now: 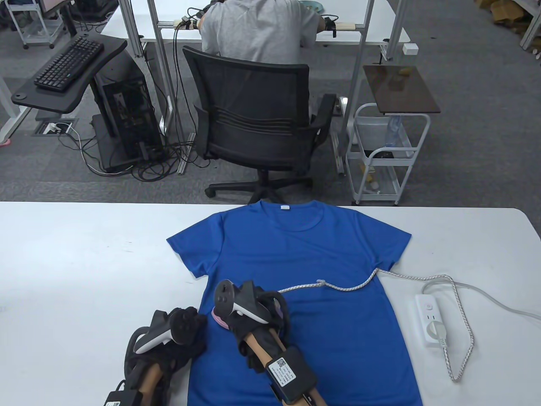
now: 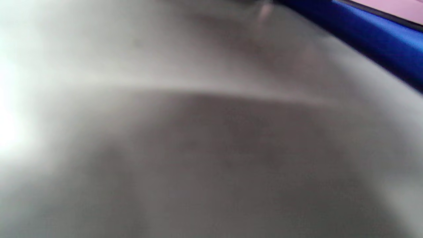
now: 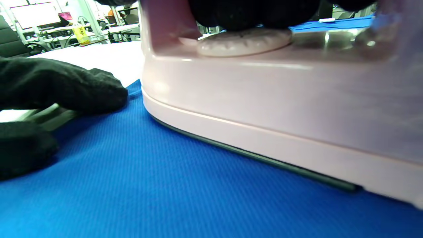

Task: Iron t-shirt with electric iron on table

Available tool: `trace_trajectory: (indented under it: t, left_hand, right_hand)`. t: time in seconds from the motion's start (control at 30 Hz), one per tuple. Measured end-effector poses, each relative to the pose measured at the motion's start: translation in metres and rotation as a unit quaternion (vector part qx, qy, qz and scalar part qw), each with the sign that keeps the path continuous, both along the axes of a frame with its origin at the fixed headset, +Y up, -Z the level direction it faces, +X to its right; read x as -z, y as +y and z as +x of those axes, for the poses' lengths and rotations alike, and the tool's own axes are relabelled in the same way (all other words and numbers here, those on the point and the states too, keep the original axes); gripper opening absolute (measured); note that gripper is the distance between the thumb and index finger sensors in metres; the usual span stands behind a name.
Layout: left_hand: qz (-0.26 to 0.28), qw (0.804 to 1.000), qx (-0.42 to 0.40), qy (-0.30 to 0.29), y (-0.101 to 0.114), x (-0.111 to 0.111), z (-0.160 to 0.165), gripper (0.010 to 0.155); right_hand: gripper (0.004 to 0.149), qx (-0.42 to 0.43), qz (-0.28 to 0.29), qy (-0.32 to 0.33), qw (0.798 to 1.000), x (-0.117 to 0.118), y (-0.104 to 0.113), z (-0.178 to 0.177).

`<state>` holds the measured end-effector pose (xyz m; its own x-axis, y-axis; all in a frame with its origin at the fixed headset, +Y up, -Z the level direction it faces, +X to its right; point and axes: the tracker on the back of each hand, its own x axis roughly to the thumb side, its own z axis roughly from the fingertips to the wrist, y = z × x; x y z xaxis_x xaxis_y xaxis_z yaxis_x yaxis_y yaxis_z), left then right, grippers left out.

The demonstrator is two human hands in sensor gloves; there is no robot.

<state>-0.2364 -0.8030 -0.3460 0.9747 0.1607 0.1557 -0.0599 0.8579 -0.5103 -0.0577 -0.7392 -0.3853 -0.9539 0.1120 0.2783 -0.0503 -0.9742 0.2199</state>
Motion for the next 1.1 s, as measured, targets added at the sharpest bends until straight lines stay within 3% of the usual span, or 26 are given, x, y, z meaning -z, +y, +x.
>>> trace_trajectory:
  t: [0.3, 0.6, 0.9, 1.1]
  left_hand:
    - [-0.004, 1.0, -0.01, 0.002, 0.0, 0.0, -0.001, 0.076]
    - [-0.01, 1.0, -0.01, 0.001, -0.002, 0.0, -0.001, 0.074]
    - [-0.011, 1.0, -0.01, 0.002, -0.002, -0.001, -0.001, 0.075]
    - [-0.011, 1.0, -0.013, 0.003, -0.002, -0.001, 0.0, 0.075]
  right_hand:
    - [0.067, -0.002, 0.007, 0.051, 0.999, -0.036, -0.001, 0.021]
    - [0.066, 0.0, 0.013, 0.077, 0.997, -0.065, -0.001, 0.044]
    - [0.066, -0.022, -0.003, 0.062, 0.998, -0.061, 0.002, 0.04]
    - [0.067, -0.037, 0.014, 0.011, 0.999, -0.043, 0.002, 0.041]
